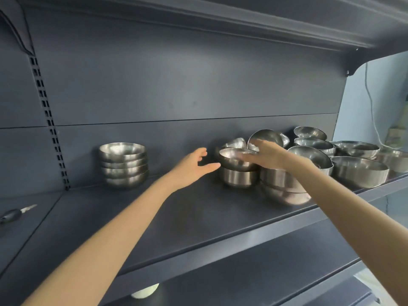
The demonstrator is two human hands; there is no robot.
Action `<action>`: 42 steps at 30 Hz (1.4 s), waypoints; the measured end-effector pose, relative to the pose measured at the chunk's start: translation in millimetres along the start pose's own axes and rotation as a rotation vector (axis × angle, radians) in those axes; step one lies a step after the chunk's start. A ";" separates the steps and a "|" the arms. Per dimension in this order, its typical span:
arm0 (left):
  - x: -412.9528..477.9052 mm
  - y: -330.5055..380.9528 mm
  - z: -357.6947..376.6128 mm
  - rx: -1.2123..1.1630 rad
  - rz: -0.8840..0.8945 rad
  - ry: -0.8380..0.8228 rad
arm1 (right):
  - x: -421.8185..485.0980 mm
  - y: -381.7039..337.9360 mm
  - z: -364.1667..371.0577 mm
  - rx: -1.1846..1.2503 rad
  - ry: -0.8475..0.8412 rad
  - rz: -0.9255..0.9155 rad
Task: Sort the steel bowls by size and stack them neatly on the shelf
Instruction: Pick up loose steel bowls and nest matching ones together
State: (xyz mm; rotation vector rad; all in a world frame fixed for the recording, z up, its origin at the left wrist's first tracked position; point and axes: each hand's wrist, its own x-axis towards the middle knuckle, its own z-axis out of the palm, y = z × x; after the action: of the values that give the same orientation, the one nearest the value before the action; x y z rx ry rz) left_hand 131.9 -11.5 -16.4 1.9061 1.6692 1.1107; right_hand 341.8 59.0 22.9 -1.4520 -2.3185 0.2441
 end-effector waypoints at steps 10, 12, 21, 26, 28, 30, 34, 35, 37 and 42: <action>37.3 4.5 30.5 -0.122 -0.137 -0.073 | 21.3 45.9 -25.1 -0.019 -0.293 0.059; 42.2 2.3 32.3 -0.155 -0.144 -0.059 | 27.6 47.5 -23.4 0.006 -0.304 0.021; 61.6 -5.0 43.5 -0.211 -0.086 -0.095 | 48.7 46.2 -14.2 0.063 -0.388 -0.006; 67.8 -8.8 45.2 -0.203 -0.100 -0.075 | 50.5 49.5 -10.1 0.107 -0.389 -0.012; 69.5 -10.0 46.5 -0.187 -0.102 -0.076 | 49.6 49.5 -11.0 0.111 -0.394 -0.018; 70.1 -10.5 47.5 -0.192 -0.120 -0.059 | 49.2 49.2 -11.9 0.115 -0.397 -0.013; 70.1 -11.5 49.4 -0.191 -0.147 -0.021 | 49.4 49.8 -12.2 0.153 -0.415 -0.005; 71.0 -11.5 49.4 -0.186 -0.154 -0.012 | 49.6 50.1 -12.1 0.174 -0.420 -0.004; 71.9 -10.4 49.9 -0.170 -0.164 -0.009 | 49.1 50.5 -12.6 0.216 -0.434 -0.003; 74.0 -9.4 48.9 -0.103 -0.127 0.012 | 49.0 52.3 -13.4 0.307 -0.475 0.013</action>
State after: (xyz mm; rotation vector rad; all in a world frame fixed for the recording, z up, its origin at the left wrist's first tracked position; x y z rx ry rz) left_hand 161.6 71.4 -30.3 1.7088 1.6804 1.1362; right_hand 371.6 125.3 28.3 -1.3606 -2.4771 0.9973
